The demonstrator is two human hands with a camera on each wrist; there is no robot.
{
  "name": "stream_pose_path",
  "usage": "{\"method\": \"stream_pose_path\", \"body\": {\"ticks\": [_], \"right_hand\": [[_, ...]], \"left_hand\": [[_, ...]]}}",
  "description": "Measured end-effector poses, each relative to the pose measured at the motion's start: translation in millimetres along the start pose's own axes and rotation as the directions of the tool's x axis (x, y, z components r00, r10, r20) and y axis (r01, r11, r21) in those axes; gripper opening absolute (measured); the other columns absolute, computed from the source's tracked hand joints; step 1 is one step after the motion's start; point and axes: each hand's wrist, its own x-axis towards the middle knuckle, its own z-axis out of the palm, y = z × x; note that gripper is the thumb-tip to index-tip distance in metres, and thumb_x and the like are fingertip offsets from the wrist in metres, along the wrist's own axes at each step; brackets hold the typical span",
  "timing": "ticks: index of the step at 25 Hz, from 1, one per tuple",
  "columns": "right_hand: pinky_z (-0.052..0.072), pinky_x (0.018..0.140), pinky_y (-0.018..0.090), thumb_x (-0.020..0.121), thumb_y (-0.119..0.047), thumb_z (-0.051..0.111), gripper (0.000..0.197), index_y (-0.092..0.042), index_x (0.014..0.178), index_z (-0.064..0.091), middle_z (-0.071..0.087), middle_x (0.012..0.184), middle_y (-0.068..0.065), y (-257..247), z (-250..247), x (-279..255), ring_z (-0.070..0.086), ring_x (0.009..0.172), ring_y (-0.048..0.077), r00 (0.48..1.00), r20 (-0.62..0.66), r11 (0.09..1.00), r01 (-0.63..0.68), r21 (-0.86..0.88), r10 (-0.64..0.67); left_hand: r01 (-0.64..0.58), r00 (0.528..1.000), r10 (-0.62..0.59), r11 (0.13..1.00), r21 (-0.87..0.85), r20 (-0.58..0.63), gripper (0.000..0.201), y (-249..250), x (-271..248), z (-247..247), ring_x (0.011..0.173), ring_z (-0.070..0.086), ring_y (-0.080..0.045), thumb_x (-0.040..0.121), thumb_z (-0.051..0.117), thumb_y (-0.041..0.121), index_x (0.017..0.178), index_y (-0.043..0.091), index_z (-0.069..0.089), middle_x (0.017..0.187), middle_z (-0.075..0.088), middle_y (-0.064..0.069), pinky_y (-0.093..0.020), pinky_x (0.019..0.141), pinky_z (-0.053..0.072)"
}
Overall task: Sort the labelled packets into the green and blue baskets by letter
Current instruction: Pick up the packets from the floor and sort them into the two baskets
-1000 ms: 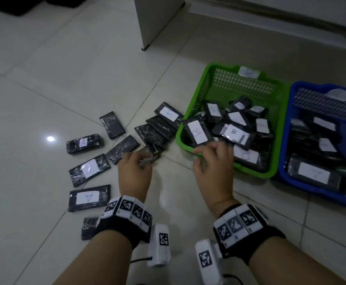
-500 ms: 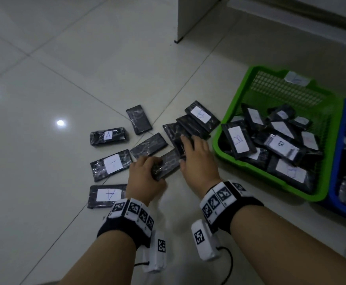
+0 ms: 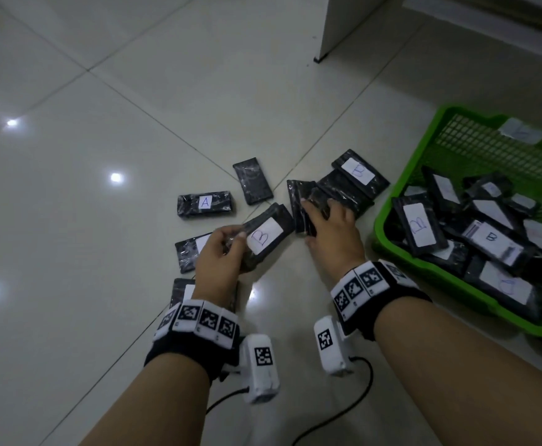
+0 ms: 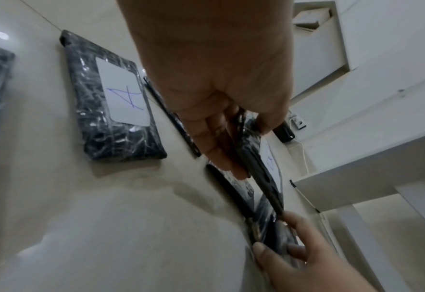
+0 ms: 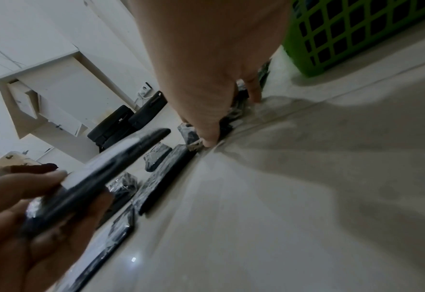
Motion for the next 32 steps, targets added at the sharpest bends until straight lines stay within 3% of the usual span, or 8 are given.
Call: {"method": "stream_pose_path", "body": {"ticks": [4, 7, 11, 15, 18, 24, 27, 32], "right_hand": [[0.044, 0.088, 0.041, 0.082, 0.003, 0.051, 0.049, -0.022, 0.123, 0.04, 0.033, 0.131, 0.016, 3, -3, -11, 0.038, 0.117, 0.037, 0.997, -0.066, 0.99, 0.035, -0.133, -0.044], [0.046, 0.076, 0.034, 0.086, -0.001, 0.049, 0.037, -0.018, 0.118, 0.045, 0.054, 0.108, 0.005, 7, -10, -18, 0.053, 0.097, 0.026, 0.978, -0.207, 0.987, 0.043, 0.156, -0.01], [0.045, 0.07, 0.027, 0.091, -0.008, 0.051, 0.03, -0.017, 0.119, 0.053, 0.059, 0.087, -0.005, 8, -32, -30, 0.058, 0.082, 0.016, 0.947, -0.206, 0.719, -0.038, 0.694, 0.248], [0.059, 0.064, 0.037, 0.092, -0.011, 0.053, 0.031, -0.023, 0.12, 0.058, 0.063, 0.085, -0.007, 24, -57, -45, 0.063, 0.074, 0.016, 0.948, -0.195, 0.54, 0.028, 0.841, 0.253], [0.056, 0.054, 0.027, 0.092, -0.01, 0.055, 0.032, -0.029, 0.118, 0.055, 0.063, 0.091, -0.006, 49, -78, -54, 0.064, 0.071, 0.011, 0.913, -0.253, 0.445, 0.092, 0.891, 0.319], [0.05, 0.063, 0.024, 0.083, -0.009, 0.061, 0.033, -0.022, 0.112, 0.05, 0.055, 0.088, -0.013, 130, -119, -51, 0.06, 0.079, 0.014, 0.718, -0.442, 0.611, 0.029, 0.791, 0.538], [0.054, 0.071, 0.035, 0.082, -0.013, 0.063, 0.026, -0.021, 0.105, 0.053, 0.062, 0.102, 0.001, 165, -122, -38, 0.062, 0.086, 0.021, 0.739, -0.423, 0.7, -0.093, 0.708, 0.525], [0.03, 0.079, 0.005, 0.086, -0.012, 0.064, 0.02, -0.013, 0.105, 0.067, 0.05, 0.121, 0.013, 180, -117, -30, 0.052, 0.095, 0.015, 0.771, -0.444, 0.818, -0.167, 0.55, 0.456]], "left_hand": [[0.008, 0.996, 0.01, 0.977, -0.215, 0.084, 0.02, 13, -6, 9, 0.078, 0.07, -0.039, 0.095, 0.053, 0.015, 0.112, 0.011, 0.044, 0.102, 0.067, -0.019, -0.044, 0.064, 0.06], [-0.035, 0.998, 0.045, 0.962, -0.269, 0.031, 0.022, 13, -7, 15, 0.087, 0.069, -0.033, 0.093, 0.056, 0.011, 0.113, 0.01, 0.044, 0.112, 0.061, -0.019, -0.041, 0.066, 0.06], [-0.109, 0.994, 0.107, 0.955, -0.275, -0.025, 0.023, 15, -9, 30, 0.094, 0.065, -0.02, 0.089, 0.058, 0.002, 0.109, 0.008, 0.049, 0.115, 0.059, -0.015, -0.031, 0.068, 0.059], [-0.106, 0.992, 0.12, 0.945, -0.31, 0.028, 0.026, 29, -17, 55, 0.086, 0.064, -0.021, 0.088, 0.054, -0.001, 0.109, 0.014, 0.047, 0.116, 0.059, -0.017, -0.037, 0.071, 0.058], [-0.114, 0.987, 0.147, 0.926, -0.359, 0.068, 0.031, 42, -25, 85, 0.089, 0.067, -0.024, 0.087, 0.057, -0.001, 0.11, 0.015, 0.043, 0.111, 0.065, -0.013, -0.038, 0.07, 0.059], [-0.078, 0.971, 0.158, 0.921, -0.382, 0.181, 0.037, 54, -44, 160, 0.083, 0.069, -0.023, 0.086, 0.061, -0.003, 0.109, 0.011, 0.035, 0.097, 0.062, -0.016, -0.037, 0.068, 0.06], [-0.087, 0.958, 0.165, 0.946, -0.312, 0.236, 0.039, 54, -48, 193, 0.09, 0.067, -0.024, 0.082, 0.067, -0.002, 0.105, 0.012, 0.038, 0.104, 0.059, -0.019, -0.036, 0.07, 0.06], [-0.261, 0.945, 0.249, 0.965, 0.031, 0.212, 0.03, 54, -40, 214, 0.076, 0.064, -0.004, 0.076, 0.077, 0.016, 0.094, 0.019, 0.054, 0.089, 0.066, 0.001, -0.02, 0.07, 0.055]]}}
